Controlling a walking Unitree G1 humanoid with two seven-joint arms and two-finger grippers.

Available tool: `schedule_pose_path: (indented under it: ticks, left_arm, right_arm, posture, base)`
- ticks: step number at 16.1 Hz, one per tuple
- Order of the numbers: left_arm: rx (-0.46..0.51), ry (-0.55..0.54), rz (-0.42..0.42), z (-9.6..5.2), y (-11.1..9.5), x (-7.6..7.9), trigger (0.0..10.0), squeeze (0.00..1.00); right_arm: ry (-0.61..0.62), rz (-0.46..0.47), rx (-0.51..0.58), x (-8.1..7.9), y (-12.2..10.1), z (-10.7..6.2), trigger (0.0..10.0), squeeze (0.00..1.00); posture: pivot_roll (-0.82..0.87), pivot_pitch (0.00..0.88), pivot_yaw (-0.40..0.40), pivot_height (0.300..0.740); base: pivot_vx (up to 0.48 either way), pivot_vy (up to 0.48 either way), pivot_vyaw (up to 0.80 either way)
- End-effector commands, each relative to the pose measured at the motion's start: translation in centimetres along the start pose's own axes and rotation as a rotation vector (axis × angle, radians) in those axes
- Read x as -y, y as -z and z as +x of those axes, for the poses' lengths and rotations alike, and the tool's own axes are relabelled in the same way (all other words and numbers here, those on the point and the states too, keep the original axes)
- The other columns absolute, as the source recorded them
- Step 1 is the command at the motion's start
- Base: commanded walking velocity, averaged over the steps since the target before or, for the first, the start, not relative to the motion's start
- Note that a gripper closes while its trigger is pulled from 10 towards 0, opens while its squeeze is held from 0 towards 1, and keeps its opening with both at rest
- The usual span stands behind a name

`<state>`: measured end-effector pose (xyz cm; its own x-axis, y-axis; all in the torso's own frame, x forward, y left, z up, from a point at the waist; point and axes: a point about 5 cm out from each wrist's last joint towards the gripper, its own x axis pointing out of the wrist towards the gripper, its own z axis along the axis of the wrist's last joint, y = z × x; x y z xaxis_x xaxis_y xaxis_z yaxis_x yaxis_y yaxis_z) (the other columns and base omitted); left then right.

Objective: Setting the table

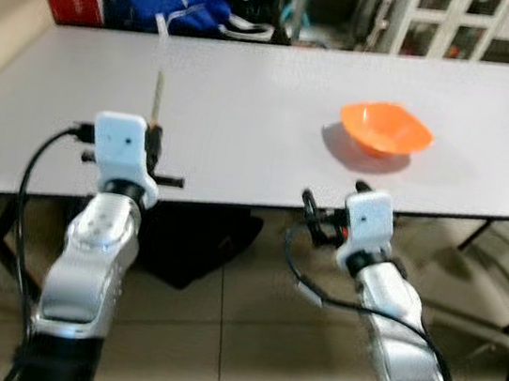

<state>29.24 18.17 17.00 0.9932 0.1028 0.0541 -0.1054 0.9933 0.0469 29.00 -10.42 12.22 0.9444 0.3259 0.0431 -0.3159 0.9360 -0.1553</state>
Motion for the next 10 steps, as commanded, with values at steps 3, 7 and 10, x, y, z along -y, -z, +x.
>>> schedule_pose_path:
  ticks: [3, 7, 10]
  left_arm:
    - [0.019, 0.024, 0.013, 0.22, -0.5, 0.7, 0.0, 0.0]
    - [0.019, 0.027, 0.021, 0.23, -0.45, 0.73, 0.0, 0.0]
    - [0.02, 0.018, 0.013, 0.28, -0.5, 0.47, 0.0, 0.0]
  right_arm:
    - [0.011, -0.021, 0.0, 0.57, -0.16, -0.06, 10.0, 0.0]
    - [0.009, -0.02, -0.003, 0.48, -0.1, -0.11, 10.0, 0.0]
    - [0.006, -0.018, -0.004, 0.36, -0.07, -0.14, 10.0, 0.0]
  posture:
    - [-0.07, 0.0, 0.059, 0.74]
    - [-0.07, 0.0, 0.061, 0.74]
    - [-0.07, 0.0, 0.061, 0.74]
  base:
    - [0.331, -0.343, 0.0]
    - [0.066, -0.423, 0.0]
    - [0.16, -0.419, 0.0]
